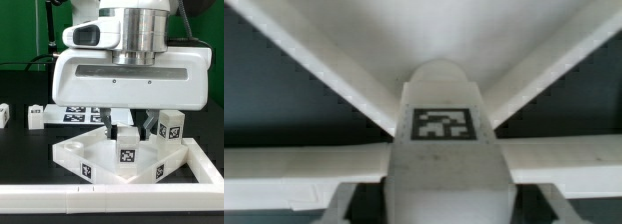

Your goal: Assemble square table

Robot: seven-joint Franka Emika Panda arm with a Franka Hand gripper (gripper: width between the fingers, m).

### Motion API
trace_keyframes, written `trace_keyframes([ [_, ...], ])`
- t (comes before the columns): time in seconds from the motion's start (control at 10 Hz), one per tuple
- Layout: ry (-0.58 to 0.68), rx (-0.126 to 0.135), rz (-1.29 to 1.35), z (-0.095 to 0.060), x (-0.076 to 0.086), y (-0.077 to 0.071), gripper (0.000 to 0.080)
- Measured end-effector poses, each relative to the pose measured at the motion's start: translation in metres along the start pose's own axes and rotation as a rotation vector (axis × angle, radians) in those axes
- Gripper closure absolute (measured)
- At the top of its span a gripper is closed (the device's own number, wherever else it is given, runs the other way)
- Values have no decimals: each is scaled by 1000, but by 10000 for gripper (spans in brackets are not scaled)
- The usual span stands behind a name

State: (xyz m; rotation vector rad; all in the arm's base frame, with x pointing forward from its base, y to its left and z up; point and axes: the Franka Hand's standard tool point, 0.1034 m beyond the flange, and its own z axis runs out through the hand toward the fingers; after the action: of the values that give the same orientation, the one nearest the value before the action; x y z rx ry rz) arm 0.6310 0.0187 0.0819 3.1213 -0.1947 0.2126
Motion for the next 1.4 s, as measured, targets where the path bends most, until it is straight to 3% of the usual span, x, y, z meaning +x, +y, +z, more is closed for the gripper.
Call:
trace_keyframes([
  [0.4,7,20,514,1,-2,-6,508],
  [1.0,-27,-2,1018,1,-4,-6,507],
  [1.1,-24,-6,1068,1,-4,-2,507],
  [1.2,-22,-9,1089,1,-3,1,428],
  [1.4,-24,-8,1083,2,-4,-2,428],
])
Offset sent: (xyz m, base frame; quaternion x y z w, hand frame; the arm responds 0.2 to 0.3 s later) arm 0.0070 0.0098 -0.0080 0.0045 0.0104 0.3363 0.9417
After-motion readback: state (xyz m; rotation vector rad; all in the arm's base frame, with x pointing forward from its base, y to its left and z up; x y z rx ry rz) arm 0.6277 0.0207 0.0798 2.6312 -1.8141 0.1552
